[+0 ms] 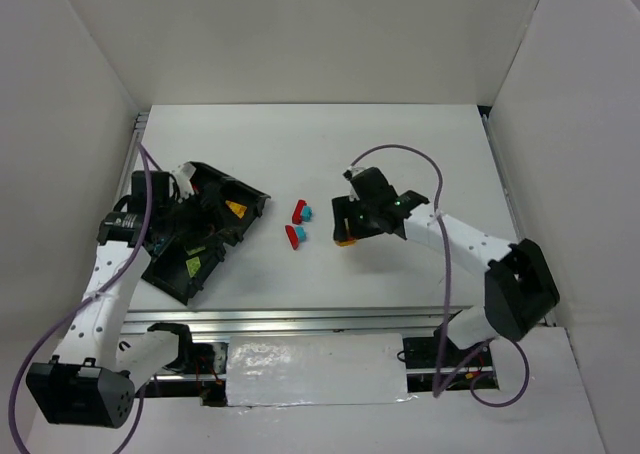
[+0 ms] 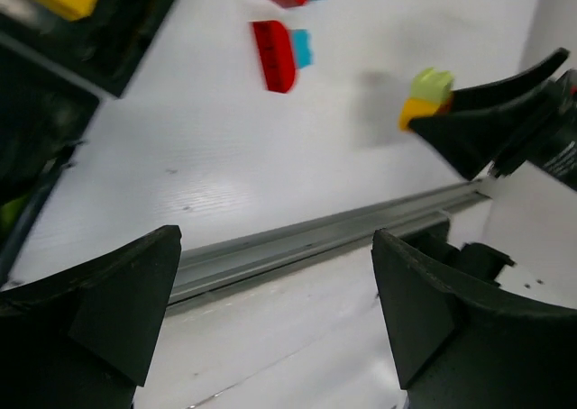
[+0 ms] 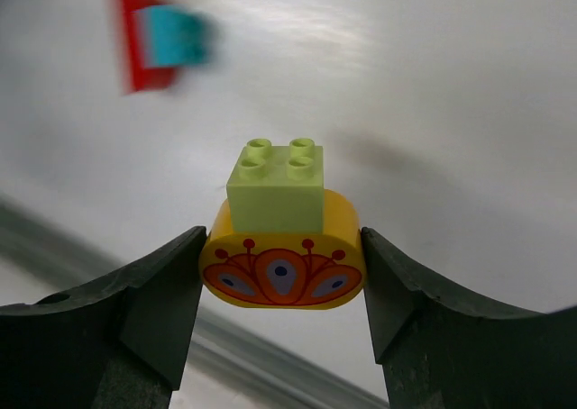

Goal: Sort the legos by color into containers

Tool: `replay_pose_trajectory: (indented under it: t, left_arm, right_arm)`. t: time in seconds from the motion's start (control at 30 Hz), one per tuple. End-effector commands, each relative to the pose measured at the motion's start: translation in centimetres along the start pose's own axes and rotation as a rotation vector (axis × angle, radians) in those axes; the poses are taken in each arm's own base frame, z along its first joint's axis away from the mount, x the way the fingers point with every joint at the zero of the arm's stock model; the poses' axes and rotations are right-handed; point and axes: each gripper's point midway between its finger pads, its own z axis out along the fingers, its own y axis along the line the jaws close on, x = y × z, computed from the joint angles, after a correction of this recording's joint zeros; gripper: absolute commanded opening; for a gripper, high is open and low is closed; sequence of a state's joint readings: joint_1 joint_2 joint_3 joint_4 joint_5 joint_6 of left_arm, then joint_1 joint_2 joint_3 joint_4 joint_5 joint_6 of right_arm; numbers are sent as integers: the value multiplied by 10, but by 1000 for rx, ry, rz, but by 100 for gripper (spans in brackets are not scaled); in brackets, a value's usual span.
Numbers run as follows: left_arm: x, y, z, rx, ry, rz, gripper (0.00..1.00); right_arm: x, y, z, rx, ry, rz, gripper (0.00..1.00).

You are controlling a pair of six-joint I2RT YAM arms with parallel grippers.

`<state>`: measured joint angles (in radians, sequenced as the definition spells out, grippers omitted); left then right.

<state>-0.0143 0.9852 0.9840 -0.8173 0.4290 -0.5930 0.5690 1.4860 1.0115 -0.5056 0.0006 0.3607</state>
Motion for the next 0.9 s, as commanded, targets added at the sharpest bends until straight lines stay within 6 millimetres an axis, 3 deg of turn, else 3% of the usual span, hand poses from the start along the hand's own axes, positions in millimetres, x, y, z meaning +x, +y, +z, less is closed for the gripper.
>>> replay_pose_trajectory:
  t: [0.0, 0.13, 0.27, 0.33, 0.43, 0.6, 0.87]
  left_arm:
    - [-10, -61, -4, 237, 17, 22, 99]
    - [-2, -102, 2, 399, 112, -19, 99]
    - [13, -140, 0, 546, 189, -16, 99]
    - [20, -149, 1, 570, 220, -38, 99]
    - [39, -159, 6, 565, 274, -16, 99]
    - [58, -147, 20, 507, 316, -31, 88]
    - [67, -141, 21, 489, 337, -21, 80]
  right_arm:
    - [-11, 87, -53, -369, -96, -230, 0]
    - [-2, 148, -101, -648, -97, -387, 0]
    - [3, 182, -130, -779, -94, -467, 0]
    - [2, 193, -139, -818, -115, -469, 0]
    - [0, 202, -150, -862, -136, -481, 0]
    - [-9, 205, -159, -861, -192, -478, 0]
    - [-18, 196, -158, -796, -245, -461, 0]
